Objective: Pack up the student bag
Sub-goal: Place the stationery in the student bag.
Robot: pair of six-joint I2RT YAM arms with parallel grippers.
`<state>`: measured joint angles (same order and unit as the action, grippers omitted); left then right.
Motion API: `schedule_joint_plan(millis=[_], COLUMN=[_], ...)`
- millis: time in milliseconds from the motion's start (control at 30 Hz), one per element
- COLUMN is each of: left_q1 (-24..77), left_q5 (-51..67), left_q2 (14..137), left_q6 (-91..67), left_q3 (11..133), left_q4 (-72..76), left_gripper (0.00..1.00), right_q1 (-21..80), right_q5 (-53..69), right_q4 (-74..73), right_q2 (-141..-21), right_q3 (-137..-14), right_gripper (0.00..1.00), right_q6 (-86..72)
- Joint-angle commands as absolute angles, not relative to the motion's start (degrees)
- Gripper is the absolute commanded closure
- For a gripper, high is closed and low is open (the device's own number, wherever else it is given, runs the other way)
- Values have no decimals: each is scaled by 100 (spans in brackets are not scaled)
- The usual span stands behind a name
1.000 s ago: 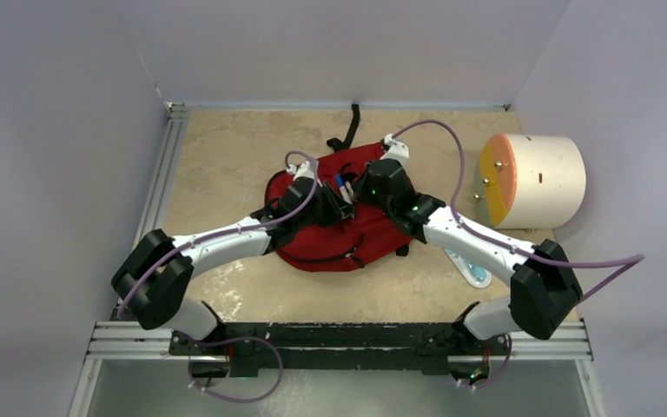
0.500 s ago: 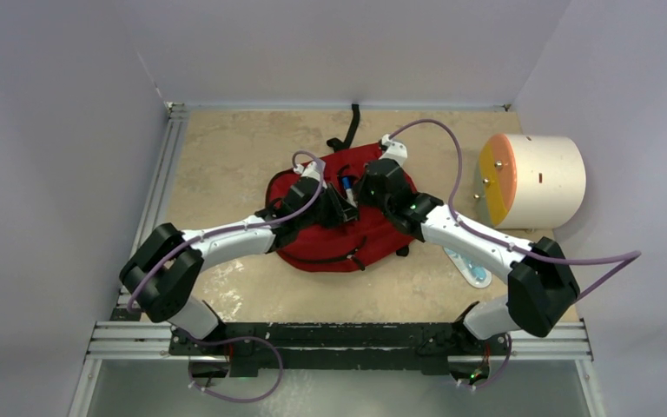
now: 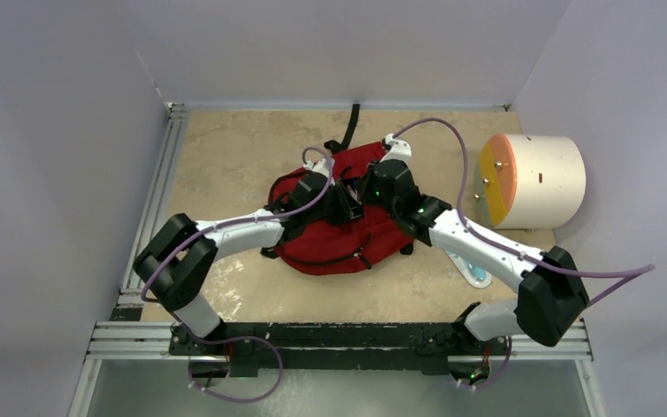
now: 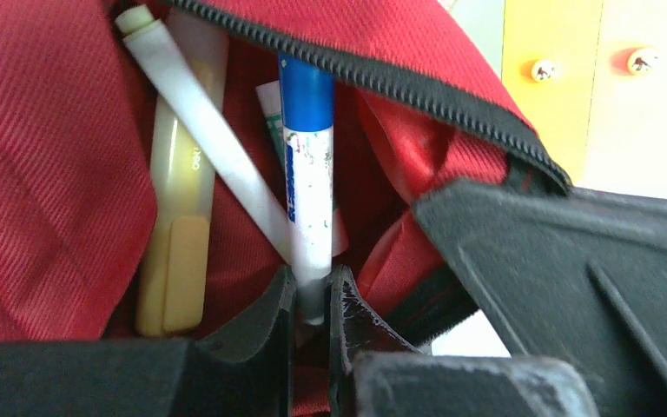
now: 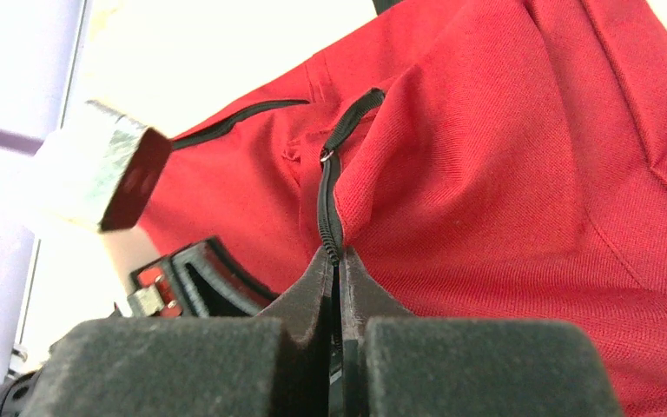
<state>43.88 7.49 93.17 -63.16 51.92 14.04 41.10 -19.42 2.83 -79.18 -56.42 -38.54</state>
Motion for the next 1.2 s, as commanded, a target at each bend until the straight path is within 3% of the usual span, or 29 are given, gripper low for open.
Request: schedule_joint_plan(millis=[0,167,400,733,1167], left_q1=[4513,4499,4427,4362,4046], left_q5=[1449,1624,1463,716,357], left_q2=[9648,9879,9658,8428,7688], left_q6=[-6041,-5872,-5727,-5651,-5722], left_q3=[5643,6204,6481,5912,5285], left_q4=[997,927,239,-910,-1616], left_gripper=[100,99,78,56,53], right_q1=[4034,4037,4034,4039,4040], right_q5=[-1782,-1767,-1812,-1851,-1675], right_q4=[1634,1650,1618,1497,1441], right_q2=[-7389,-7183,-7059,-7073,-7090], right_q3=[-5667,-5419,-5224,-5221,-5091], right_gripper=[100,100,100,100,100], right_q6=[-3656,-3692,-3881,-3915,-3954])
